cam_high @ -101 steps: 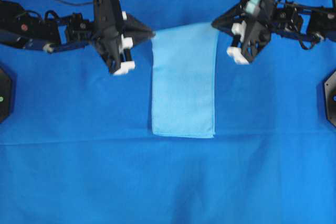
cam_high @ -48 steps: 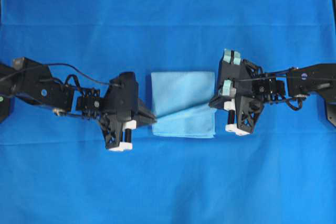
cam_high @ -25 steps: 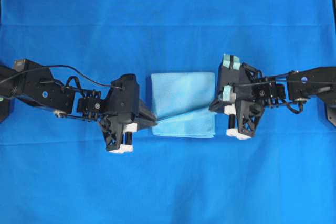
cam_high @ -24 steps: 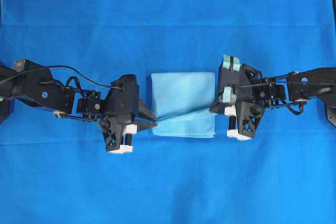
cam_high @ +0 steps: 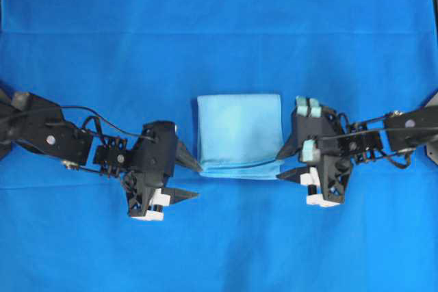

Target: Fold a vertical towel.

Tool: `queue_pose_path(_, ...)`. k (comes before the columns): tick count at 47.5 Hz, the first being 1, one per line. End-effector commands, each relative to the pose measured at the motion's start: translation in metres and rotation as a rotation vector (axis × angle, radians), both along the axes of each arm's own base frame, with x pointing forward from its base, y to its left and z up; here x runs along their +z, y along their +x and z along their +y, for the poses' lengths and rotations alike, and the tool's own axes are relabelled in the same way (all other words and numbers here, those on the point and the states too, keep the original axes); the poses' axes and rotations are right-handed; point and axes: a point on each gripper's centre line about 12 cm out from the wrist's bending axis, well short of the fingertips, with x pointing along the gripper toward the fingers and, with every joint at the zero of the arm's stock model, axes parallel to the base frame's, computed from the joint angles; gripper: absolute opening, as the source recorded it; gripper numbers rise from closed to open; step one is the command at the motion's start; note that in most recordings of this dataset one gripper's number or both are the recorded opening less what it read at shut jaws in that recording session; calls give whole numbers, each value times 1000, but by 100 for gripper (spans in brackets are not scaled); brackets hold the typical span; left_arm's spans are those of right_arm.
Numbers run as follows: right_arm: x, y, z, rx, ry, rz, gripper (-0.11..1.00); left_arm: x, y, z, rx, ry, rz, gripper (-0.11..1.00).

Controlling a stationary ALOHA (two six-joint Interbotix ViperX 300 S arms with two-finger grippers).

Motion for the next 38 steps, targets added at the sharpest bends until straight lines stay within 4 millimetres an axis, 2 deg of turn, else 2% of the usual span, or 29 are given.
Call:
queue_pose_path(1, 29, 2, 1, 2, 16, -81, 52, 31, -1, -2, -12, -5, -56, 55)
queue_pose_path(11, 80, -7, -3, 1, 32, -237, 52, 83, -17, 9, -3, -3, -109, 55)
queue_pose_path(21, 128, -21, -12, 1, 16, -380, 51, 123, -38, 20, 3, 4, -215, 55)
queue_pose_path(30, 156, -38, -22, 2, -35, -452, 51, 160, -64, 29, 5, 14, -330, 55)
queue_pose_path(38, 178, -65, -35, -21, -81, -526, 51, 177, -91, 43, 24, 41, -413, 55)
